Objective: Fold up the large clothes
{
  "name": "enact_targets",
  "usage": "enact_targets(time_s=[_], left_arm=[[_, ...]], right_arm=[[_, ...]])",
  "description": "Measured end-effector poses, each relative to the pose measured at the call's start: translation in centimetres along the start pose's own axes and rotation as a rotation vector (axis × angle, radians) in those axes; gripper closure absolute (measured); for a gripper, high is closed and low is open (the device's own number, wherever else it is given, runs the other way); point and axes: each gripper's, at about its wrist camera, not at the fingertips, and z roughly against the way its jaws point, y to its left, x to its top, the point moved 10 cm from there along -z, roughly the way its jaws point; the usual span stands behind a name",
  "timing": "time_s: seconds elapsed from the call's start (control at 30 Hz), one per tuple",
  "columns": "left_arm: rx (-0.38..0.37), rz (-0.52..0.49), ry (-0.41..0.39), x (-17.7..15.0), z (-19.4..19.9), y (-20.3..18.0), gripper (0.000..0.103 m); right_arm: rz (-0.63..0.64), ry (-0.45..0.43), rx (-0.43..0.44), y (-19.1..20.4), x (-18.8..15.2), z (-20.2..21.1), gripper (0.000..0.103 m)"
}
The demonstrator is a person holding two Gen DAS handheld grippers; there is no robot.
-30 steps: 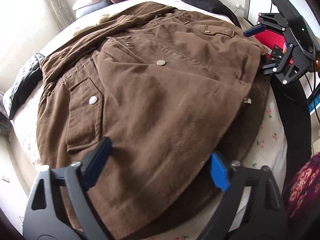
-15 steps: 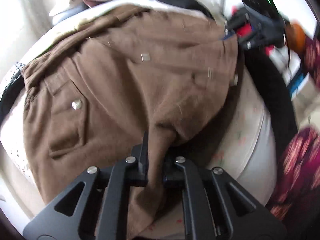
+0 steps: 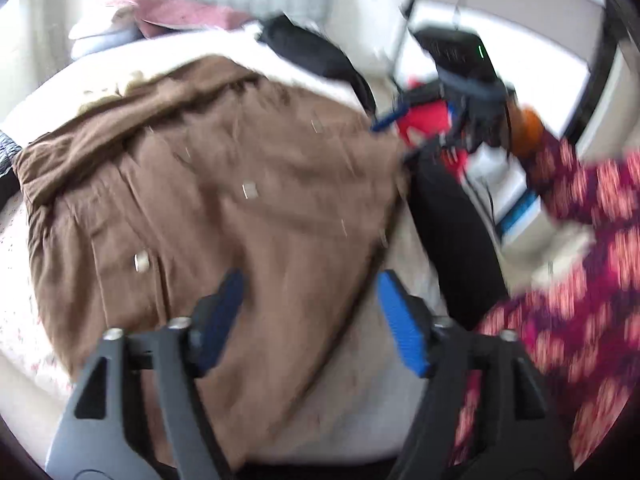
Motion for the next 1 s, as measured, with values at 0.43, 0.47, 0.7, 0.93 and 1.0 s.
enact_targets(time_s=[0.43,0.47,0.7,0.93,1.0], left_arm=[[0.044,0.109,0.202,-5.5,-6.4,1.1,0.021],[0.047,0.115,0.206,-6.0,-5.5,1.2,0.021],[0.130,0.269,0.154,-6.7,1.1,3.8,0.021],[0.259,0.465,0.030,-7.6,5.8,11.4,0.017],[0.244,0.540,-0.004,-8.1,5.8,14.0,0.017]], right_arm=[[-0.120,0.139,-0.087,-3.3,-2.6,-7.3,0.033],[-0.133,0.146,-0.080,-3.4,-3.1,-6.8,0.032],[-0.297,0.041,-0.018,-6.8,-3.6,-0.3,0.030],[-0.634,-0.124,-0.051,-16.4,-5.4,4.7,0.023],[-0.720,-0.173,-0.013,-18.7,-5.7,4.6,0.023]])
